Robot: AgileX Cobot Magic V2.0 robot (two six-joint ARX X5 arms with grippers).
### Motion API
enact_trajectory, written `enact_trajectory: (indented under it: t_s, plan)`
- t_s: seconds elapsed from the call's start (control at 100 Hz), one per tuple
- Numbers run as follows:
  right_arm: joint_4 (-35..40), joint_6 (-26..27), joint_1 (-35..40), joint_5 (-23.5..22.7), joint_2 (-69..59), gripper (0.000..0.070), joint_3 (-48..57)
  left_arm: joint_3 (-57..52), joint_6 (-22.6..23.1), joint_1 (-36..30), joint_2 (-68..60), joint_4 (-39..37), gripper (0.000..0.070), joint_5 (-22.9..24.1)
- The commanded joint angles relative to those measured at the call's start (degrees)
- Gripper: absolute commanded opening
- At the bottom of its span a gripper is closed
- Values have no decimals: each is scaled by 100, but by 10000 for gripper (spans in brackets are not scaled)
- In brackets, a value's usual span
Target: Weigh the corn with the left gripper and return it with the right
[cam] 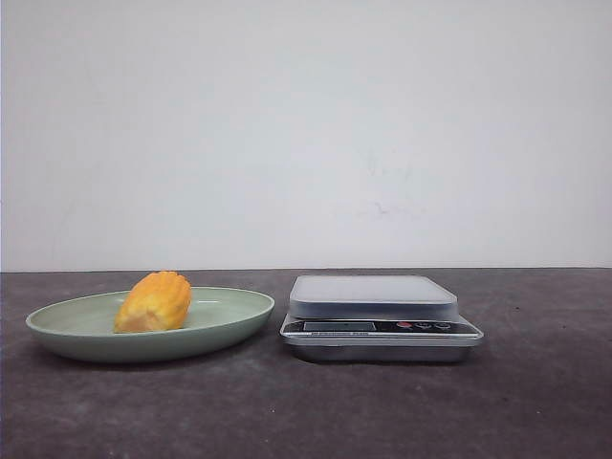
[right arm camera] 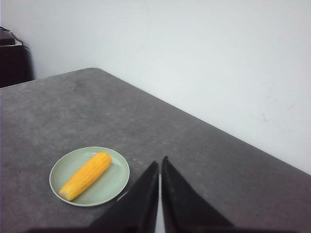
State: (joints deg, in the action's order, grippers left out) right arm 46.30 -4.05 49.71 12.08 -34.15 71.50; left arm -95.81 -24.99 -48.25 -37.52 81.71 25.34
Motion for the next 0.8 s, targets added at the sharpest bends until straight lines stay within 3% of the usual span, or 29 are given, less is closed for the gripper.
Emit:
enact_trajectory:
  t_s: [0.0,0.18,0.36,0.43,0.54,0.6,0.71,0.79]
  plan:
    - [-68,81,63,0,-17,0,83,-87,-13,-46,-26,199,0,20]
    - [11,181,-236,20,94,0,81,-87,-13,-46,-26,199,0,20]
    - [643,-35,-1539,-111,529,0,17,-87,-13,-46,-26,199,0,22]
    - [599,-120,-2026,221,723,0,-385,-87,-13,-46,-26,199,0,20]
    - [-699,-105,-2647,765,1154,0,-1661,-87,-13,-46,-26,199,0,20]
    - [-1779,-105,-2962,697,1451,0,-2557,-90,-13,-46,-26,199,0,20]
    - [-3412,-76,-3628,-221,2024,0,-4164,-90,-13,-46,-26,199,0,22]
    - [-3832,98,-4068,-1130,2406,0,-5040,-90,-13,-46,-26,199,0,22]
